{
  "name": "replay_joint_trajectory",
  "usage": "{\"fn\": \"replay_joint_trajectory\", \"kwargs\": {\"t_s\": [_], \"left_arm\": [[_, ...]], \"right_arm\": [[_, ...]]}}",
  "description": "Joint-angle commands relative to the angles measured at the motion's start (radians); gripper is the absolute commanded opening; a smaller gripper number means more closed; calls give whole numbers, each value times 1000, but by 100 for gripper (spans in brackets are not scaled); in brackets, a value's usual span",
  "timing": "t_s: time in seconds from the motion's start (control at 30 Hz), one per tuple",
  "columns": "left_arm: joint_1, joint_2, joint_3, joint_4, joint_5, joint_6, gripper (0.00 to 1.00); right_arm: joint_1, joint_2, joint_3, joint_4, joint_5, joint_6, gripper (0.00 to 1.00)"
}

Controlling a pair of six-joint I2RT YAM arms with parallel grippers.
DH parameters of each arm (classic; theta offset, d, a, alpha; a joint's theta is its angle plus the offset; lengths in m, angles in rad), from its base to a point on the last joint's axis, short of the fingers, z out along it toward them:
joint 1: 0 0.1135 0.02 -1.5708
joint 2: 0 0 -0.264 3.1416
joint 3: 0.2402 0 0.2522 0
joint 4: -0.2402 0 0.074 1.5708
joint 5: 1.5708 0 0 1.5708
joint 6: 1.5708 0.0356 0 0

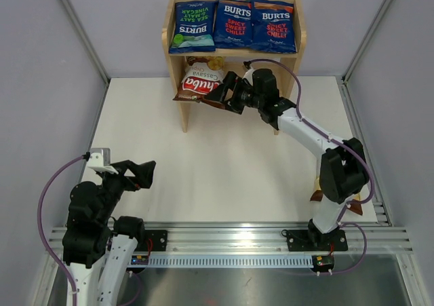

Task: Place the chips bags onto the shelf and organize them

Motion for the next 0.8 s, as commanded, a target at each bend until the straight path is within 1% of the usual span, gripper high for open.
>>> {"fn": "replay_joint_trajectory", "kwargs": {"t_s": [0.0,0.27,0.43,0.6,0.63,0.7,0.77], "left_arm": [[-5,-6,3,42,-2,-5,99],[-5,-6,5,41,-7,-6,99],[-5,-7,3,39,-9,-8,99],[-5,-15,3,41,-9,-9,99],[-5,-15,3,39,-9,-9,99],[-5,-16,0,41,-7,-9,99],[-5,-18,-3,42,-6,-11,99]], "right_arm": [[-9,-81,-32,23,13,-21,100],[-16,-177,-167,52,22,-18,100],[-16,-259,-239,34,45,-47,100],[-14,-326,-296,-20,51,-102,99],[-16,-360,-320,-65,62,-114,100],[-14,-400,-348,-110,93,-166,99],[-14,-470,-387,-208,177,-205,99]]}}
